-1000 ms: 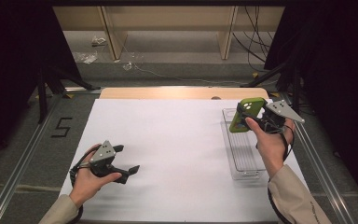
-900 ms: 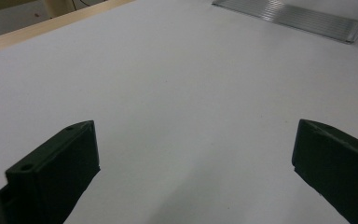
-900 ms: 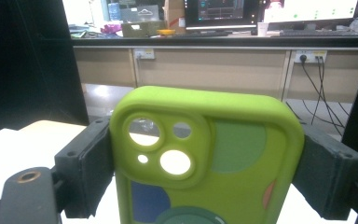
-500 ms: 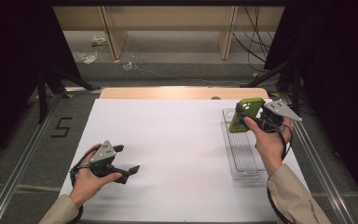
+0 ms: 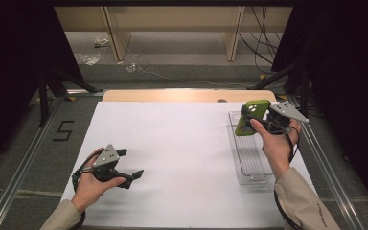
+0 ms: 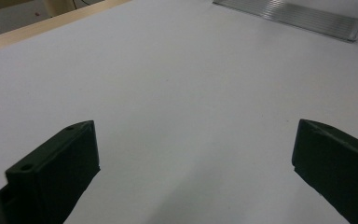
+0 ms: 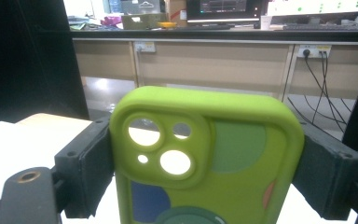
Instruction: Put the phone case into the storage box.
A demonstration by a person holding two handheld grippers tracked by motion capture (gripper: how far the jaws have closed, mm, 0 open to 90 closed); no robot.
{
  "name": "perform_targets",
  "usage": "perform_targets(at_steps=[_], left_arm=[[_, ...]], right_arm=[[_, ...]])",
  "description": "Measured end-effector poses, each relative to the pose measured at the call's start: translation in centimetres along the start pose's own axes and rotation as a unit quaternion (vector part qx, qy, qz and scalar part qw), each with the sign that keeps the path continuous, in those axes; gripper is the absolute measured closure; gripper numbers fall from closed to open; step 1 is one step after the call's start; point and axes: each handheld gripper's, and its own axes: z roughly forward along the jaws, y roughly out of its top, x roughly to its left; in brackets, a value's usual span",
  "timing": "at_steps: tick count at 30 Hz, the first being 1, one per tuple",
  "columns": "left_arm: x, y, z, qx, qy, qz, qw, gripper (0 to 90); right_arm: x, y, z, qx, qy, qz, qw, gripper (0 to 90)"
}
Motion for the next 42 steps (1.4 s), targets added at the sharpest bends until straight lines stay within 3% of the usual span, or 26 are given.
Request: perform_targets(at_steps=[42], left_arm=[[0.0, 0.0, 0.1, 0.001, 0.001, 0.000, 1.0000, 0.0]], right_arm=[[-0.5, -0.4, 2.1, 0.014, -0.006, -0.008, 0.9999, 16.9]])
